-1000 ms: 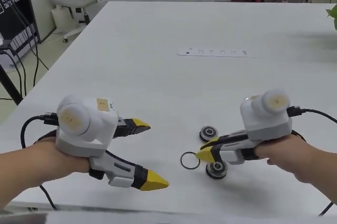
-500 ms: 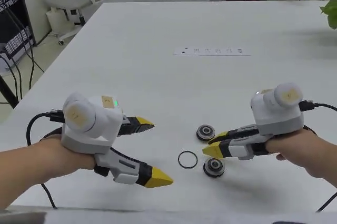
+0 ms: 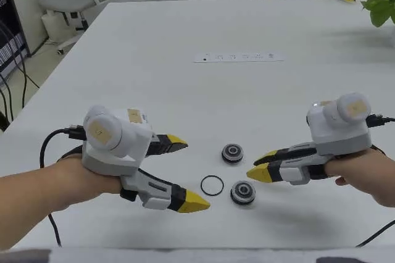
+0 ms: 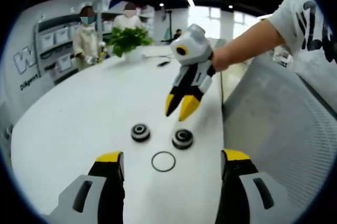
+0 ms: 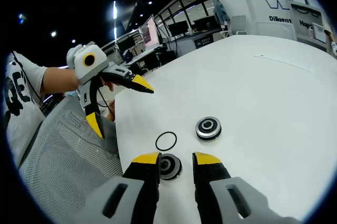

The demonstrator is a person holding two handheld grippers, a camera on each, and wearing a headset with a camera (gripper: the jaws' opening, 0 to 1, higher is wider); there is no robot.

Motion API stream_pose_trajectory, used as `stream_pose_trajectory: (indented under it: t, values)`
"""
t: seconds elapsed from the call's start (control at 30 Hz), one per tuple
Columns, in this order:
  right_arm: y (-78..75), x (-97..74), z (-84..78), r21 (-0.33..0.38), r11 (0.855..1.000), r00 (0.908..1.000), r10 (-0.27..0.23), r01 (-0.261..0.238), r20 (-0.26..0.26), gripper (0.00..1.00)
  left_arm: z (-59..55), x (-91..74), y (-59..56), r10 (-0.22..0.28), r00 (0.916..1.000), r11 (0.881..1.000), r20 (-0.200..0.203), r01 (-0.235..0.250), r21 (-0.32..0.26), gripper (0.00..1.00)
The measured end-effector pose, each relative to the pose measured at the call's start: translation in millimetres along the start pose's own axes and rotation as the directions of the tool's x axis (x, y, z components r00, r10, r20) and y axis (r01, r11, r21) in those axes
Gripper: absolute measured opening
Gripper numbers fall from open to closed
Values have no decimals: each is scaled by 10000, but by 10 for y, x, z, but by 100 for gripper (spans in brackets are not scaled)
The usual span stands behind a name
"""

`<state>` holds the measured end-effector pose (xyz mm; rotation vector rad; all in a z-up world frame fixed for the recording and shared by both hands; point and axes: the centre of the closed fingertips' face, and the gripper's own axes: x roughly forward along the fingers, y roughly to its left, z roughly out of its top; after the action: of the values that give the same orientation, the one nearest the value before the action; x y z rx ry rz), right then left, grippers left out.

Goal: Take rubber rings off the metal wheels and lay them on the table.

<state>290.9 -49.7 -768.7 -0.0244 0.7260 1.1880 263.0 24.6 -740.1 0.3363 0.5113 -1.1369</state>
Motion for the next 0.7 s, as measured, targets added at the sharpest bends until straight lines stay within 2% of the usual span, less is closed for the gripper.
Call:
stream_pose_trajectory:
  t: [0.33,0.7]
  values:
    - [-20,-79,-72,168,9998,10000,-54,53,65,22,48,118,-16,-196,9998,9998,74,195,80,71]
    - [-9,-67,-183,258,9996,10000,63,-63,-34,23,33,247,5,-316,9995,9994,-11,317,113,68]
